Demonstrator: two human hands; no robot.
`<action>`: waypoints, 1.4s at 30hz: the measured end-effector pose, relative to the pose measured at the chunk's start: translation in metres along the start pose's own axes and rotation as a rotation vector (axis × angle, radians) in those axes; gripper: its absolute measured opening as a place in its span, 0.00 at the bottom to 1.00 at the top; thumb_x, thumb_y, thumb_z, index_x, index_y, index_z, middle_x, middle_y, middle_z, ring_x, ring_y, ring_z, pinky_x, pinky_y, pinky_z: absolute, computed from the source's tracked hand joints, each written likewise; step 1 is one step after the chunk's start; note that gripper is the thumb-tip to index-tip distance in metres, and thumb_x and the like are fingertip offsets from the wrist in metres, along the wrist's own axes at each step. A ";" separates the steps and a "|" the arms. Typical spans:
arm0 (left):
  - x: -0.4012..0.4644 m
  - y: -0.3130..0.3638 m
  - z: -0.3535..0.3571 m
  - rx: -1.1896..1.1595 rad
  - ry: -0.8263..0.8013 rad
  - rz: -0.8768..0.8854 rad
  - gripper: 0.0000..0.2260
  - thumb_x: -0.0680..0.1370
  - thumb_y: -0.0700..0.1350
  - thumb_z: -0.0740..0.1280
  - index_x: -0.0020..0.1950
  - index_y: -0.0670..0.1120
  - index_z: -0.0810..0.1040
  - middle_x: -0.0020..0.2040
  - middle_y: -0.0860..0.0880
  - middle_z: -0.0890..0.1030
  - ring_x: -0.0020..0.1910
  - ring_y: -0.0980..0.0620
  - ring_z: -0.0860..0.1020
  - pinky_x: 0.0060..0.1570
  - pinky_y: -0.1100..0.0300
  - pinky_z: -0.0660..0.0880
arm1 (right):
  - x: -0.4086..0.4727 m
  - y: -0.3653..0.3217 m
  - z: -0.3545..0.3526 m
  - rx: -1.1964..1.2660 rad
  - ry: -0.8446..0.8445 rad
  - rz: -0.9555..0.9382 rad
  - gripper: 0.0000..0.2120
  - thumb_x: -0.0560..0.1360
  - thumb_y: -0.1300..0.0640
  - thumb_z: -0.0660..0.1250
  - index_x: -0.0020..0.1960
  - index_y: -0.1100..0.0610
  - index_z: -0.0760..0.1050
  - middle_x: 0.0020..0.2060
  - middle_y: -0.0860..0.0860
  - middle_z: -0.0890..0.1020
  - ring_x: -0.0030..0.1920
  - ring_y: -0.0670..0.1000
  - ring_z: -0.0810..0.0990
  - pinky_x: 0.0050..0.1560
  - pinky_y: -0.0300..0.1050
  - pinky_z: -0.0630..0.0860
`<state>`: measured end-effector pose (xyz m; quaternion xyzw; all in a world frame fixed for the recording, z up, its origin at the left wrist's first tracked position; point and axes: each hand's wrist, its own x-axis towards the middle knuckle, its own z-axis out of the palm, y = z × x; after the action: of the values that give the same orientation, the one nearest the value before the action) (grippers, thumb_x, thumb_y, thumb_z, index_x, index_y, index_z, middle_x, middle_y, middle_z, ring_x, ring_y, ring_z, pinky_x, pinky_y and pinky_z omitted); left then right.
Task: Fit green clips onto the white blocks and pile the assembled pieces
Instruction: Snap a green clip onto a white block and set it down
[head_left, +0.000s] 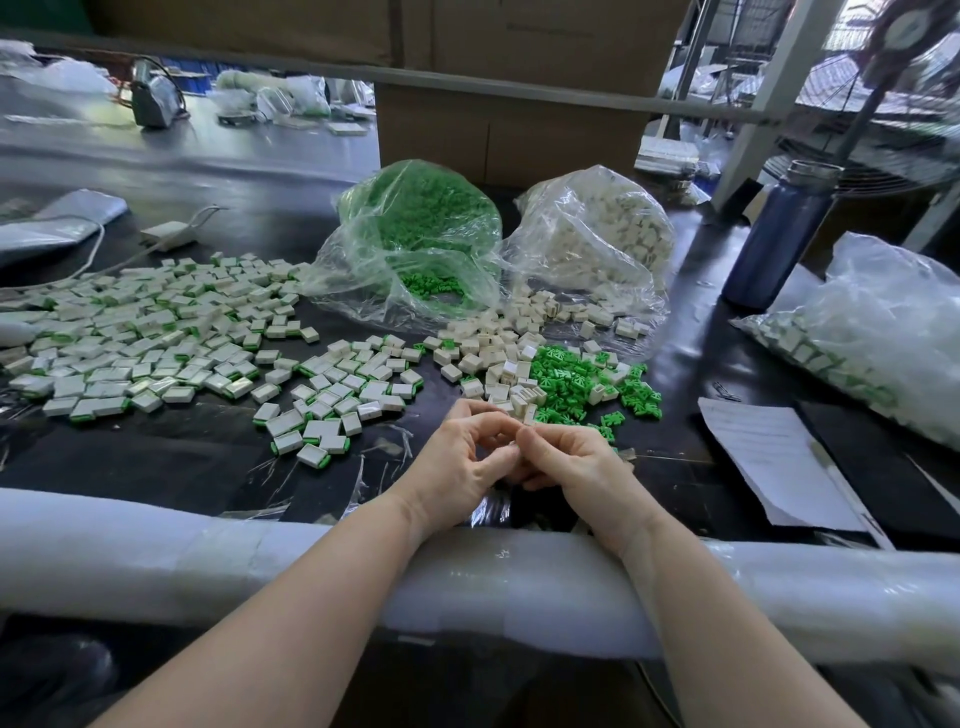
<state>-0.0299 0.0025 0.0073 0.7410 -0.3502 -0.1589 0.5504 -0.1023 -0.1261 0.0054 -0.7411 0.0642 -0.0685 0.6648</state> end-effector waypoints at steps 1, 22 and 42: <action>0.000 0.000 0.000 -0.003 -0.011 -0.001 0.05 0.76 0.37 0.66 0.48 0.45 0.79 0.58 0.44 0.69 0.50 0.57 0.73 0.49 0.77 0.69 | 0.000 0.000 0.000 -0.006 -0.005 0.001 0.09 0.77 0.57 0.62 0.42 0.56 0.80 0.30 0.45 0.81 0.34 0.42 0.79 0.36 0.32 0.74; -0.001 0.001 0.003 0.052 -0.090 0.063 0.12 0.74 0.34 0.65 0.45 0.52 0.76 0.56 0.47 0.68 0.54 0.56 0.72 0.54 0.72 0.70 | -0.002 0.002 -0.004 0.132 0.074 0.080 0.07 0.72 0.62 0.68 0.43 0.65 0.82 0.33 0.58 0.77 0.32 0.50 0.71 0.33 0.36 0.69; 0.001 0.000 0.005 0.011 -0.102 0.048 0.12 0.74 0.33 0.64 0.41 0.51 0.74 0.53 0.47 0.68 0.46 0.53 0.72 0.49 0.65 0.73 | -0.002 0.003 -0.005 0.107 0.049 0.052 0.06 0.70 0.59 0.68 0.41 0.60 0.83 0.30 0.56 0.78 0.30 0.46 0.72 0.32 0.34 0.70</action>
<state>-0.0324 -0.0012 0.0056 0.7263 -0.3966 -0.1813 0.5313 -0.1053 -0.1309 0.0026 -0.7006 0.0960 -0.0727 0.7033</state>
